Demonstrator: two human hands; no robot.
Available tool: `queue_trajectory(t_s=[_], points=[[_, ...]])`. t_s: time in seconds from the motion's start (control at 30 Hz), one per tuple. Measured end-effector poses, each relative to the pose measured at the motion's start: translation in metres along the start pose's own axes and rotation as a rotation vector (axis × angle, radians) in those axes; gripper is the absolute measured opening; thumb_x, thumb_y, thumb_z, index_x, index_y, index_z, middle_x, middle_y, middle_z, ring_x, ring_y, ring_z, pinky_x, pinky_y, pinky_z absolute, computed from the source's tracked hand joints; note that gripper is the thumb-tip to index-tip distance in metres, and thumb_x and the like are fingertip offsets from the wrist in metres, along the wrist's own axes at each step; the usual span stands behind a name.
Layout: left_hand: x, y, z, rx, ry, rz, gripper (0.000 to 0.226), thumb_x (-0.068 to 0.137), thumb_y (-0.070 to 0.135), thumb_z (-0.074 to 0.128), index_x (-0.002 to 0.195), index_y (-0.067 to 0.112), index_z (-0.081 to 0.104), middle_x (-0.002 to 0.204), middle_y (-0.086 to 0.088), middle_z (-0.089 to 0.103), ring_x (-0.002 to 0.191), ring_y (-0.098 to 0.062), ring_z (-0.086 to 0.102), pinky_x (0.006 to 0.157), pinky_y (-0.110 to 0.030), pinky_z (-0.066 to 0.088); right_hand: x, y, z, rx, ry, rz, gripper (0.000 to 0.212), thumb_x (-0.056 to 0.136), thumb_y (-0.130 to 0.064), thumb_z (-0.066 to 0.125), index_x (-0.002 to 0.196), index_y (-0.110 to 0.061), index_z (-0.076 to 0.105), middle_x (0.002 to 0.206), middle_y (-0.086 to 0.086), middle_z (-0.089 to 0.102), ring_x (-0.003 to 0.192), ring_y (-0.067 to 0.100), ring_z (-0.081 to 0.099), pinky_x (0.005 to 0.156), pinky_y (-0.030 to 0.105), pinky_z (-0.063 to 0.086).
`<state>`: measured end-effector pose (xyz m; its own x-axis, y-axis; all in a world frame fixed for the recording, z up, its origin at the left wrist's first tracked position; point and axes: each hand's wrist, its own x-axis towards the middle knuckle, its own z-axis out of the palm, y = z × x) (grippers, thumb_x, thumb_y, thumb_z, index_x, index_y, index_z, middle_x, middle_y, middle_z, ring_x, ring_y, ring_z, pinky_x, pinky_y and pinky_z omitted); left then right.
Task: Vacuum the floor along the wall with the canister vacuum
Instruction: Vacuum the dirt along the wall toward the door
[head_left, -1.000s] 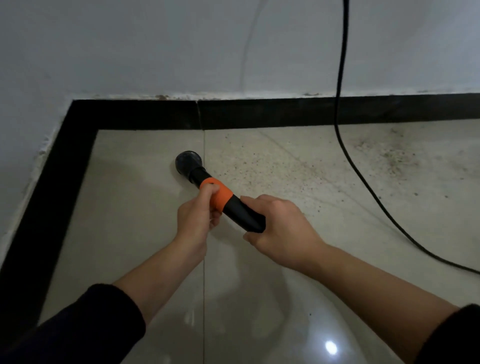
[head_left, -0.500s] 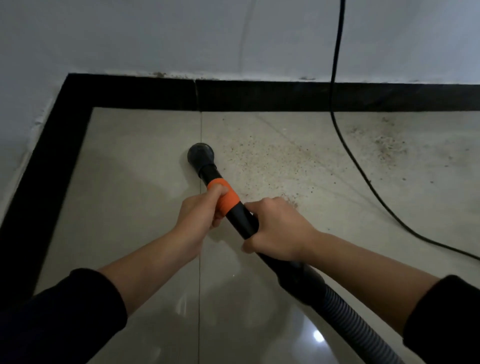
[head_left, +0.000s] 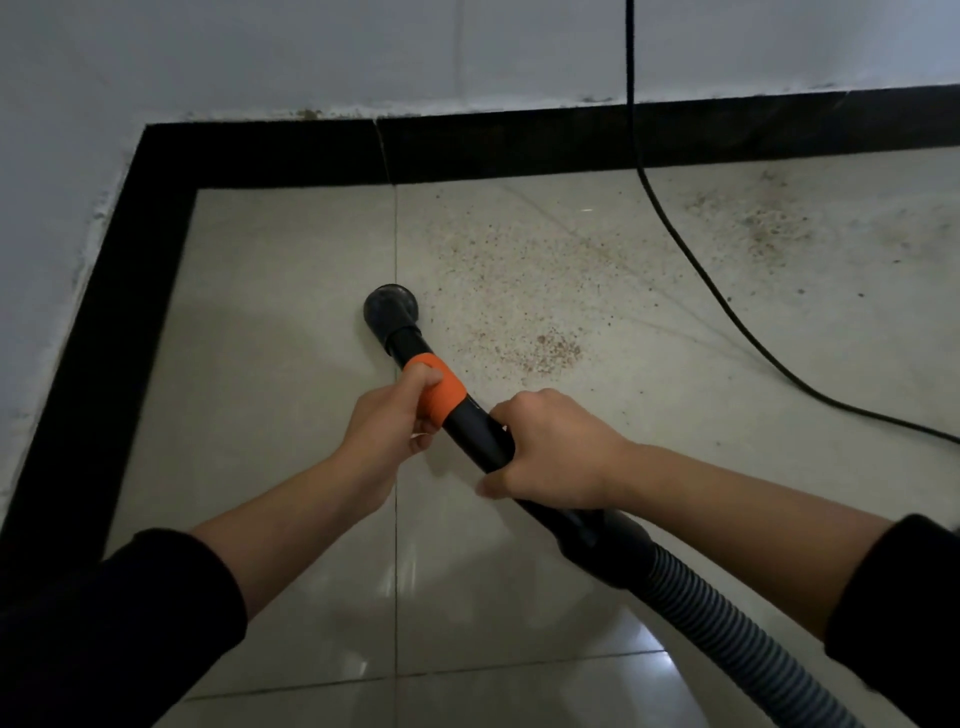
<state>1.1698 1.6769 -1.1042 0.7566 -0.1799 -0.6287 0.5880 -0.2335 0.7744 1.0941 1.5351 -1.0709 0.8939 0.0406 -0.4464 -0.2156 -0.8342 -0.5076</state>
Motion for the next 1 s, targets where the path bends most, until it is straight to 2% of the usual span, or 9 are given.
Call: queue_trajectory(t_s=[0.13, 0.3, 0.43, 0.53, 0.67, 0.73, 0.83, 0.9, 1.0], points=[[-0.014, -0.003, 0.004, 0.015, -0.025, -0.014, 0.021, 0.088, 0.032, 0.058, 0.080, 0.013, 0.054, 0.069, -0.004, 0.048, 0.065, -0.015, 0.048, 0.063, -0.027, 0.043, -0.015, 0.000, 0.000, -0.007, -0.035, 0.001, 0.038, 0.072, -0.046, 0.078, 0.084, -0.016, 0.058, 0.069, -0.002, 0.056, 0.065, 0.018, 0.058, 0.055, 0.028, 0.044], [-0.029, -0.006, 0.005, 0.047, -0.050, -0.032, 0.022, 0.088, 0.031, 0.058, 0.078, 0.013, 0.053, 0.065, -0.003, 0.047, 0.064, -0.015, 0.046, 0.062, -0.027, 0.041, -0.032, -0.002, 0.002, 0.004, -0.030, 0.031, 0.046, 0.078, -0.053, 0.072, 0.065, -0.018, 0.046, 0.058, -0.001, 0.048, 0.052, 0.014, 0.048, 0.049, 0.028, 0.035], [-0.043, -0.015, 0.011, 0.052, -0.080, -0.056, 0.022, 0.087, 0.029, 0.059, 0.076, 0.011, 0.052, 0.060, -0.002, 0.045, 0.060, -0.016, 0.044, 0.061, -0.028, 0.040, -0.047, 0.000, 0.002, 0.009, -0.084, 0.088, 0.050, 0.076, -0.053, 0.074, 0.059, -0.014, 0.048, 0.052, -0.001, 0.046, 0.047, 0.015, 0.044, 0.047, 0.026, 0.033], [-0.053, -0.022, 0.016, 0.061, -0.116, -0.078, 0.023, 0.087, 0.028, 0.060, 0.074, 0.011, 0.052, 0.053, 0.001, 0.044, 0.057, -0.015, 0.043, 0.059, -0.027, 0.039, -0.056, 0.002, -0.001, 0.040, -0.183, 0.139, 0.048, 0.072, -0.049, 0.078, 0.057, -0.011, 0.053, 0.050, 0.002, 0.053, 0.046, 0.017, 0.050, 0.046, 0.023, 0.037], [-0.067, -0.027, 0.022, 0.105, -0.182, -0.107, 0.022, 0.088, 0.029, 0.059, 0.079, 0.009, 0.055, 0.060, -0.003, 0.047, 0.059, -0.015, 0.044, 0.059, -0.027, 0.040, -0.067, 0.007, -0.005, 0.148, -0.328, 0.213, 0.044, 0.072, -0.046, 0.080, 0.068, -0.005, 0.066, 0.065, 0.015, 0.070, 0.052, 0.022, 0.065, 0.057, 0.026, 0.053], [-0.073, -0.028, 0.025, 0.134, -0.220, -0.112, 0.023, 0.088, 0.030, 0.059, 0.081, 0.009, 0.058, 0.061, -0.003, 0.051, 0.060, -0.015, 0.046, 0.060, -0.026, 0.040, -0.072, 0.010, -0.003, 0.164, -0.309, 0.222, 0.047, 0.073, -0.050, 0.078, 0.067, -0.005, 0.066, 0.057, 0.009, 0.066, 0.048, 0.019, 0.063, 0.059, 0.026, 0.054], [-0.079, -0.026, 0.031, 0.168, -0.249, -0.117, 0.021, 0.088, 0.030, 0.059, 0.082, 0.010, 0.059, 0.057, 0.001, 0.054, 0.057, -0.012, 0.048, 0.059, -0.024, 0.040, -0.080, 0.014, 0.001, 0.136, -0.205, 0.210, 0.048, 0.072, -0.054, 0.078, 0.059, -0.010, 0.061, 0.042, -0.002, 0.055, 0.041, 0.014, 0.056, 0.050, 0.021, 0.046], [-0.084, -0.026, 0.035, 0.184, -0.267, -0.132, 0.021, 0.088, 0.031, 0.060, 0.083, 0.011, 0.060, 0.056, 0.001, 0.055, 0.055, -0.011, 0.049, 0.058, -0.024, 0.040, -0.087, 0.017, 0.000, 0.128, -0.199, 0.218, 0.048, 0.070, -0.053, 0.079, 0.058, -0.010, 0.060, 0.042, -0.002, 0.055, 0.042, 0.015, 0.055, 0.048, 0.020, 0.043], [-0.092, -0.030, 0.039, 0.216, -0.326, -0.167, 0.023, 0.087, 0.033, 0.061, 0.089, 0.010, 0.062, 0.060, 0.001, 0.057, 0.056, -0.010, 0.051, 0.060, -0.024, 0.041, -0.097, 0.021, -0.006, 0.179, -0.306, 0.254, 0.045, 0.069, -0.049, 0.082, 0.063, -0.007, 0.066, 0.054, 0.007, 0.065, 0.052, 0.019, 0.064, 0.053, 0.023, 0.051]])
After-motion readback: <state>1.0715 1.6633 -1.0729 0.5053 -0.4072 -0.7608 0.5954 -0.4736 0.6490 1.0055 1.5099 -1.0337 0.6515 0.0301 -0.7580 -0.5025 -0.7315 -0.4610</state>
